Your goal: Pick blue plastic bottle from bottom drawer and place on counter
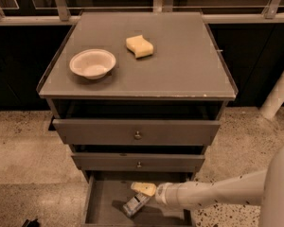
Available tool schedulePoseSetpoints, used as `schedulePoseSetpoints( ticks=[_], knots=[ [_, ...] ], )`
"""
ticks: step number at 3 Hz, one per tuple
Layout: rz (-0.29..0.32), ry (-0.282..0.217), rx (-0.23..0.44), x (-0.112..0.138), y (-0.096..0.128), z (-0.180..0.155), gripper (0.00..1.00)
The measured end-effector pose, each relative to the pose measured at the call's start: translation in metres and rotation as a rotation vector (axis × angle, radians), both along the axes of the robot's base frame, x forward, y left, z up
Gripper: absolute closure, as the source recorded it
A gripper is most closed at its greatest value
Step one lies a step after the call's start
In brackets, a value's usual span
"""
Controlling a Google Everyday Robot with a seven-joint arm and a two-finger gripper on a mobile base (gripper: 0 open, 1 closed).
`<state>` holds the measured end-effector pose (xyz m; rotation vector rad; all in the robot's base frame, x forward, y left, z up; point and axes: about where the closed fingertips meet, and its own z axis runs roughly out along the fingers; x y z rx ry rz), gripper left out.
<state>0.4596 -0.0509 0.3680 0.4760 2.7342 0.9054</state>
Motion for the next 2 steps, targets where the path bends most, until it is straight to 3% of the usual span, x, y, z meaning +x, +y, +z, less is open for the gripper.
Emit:
schedulePoseSetpoints(
  ticks=[2],
  knots=[
    [-0.158, -0.079, 0.043, 0.018, 0.011, -0.042, 0.0]
  ],
)
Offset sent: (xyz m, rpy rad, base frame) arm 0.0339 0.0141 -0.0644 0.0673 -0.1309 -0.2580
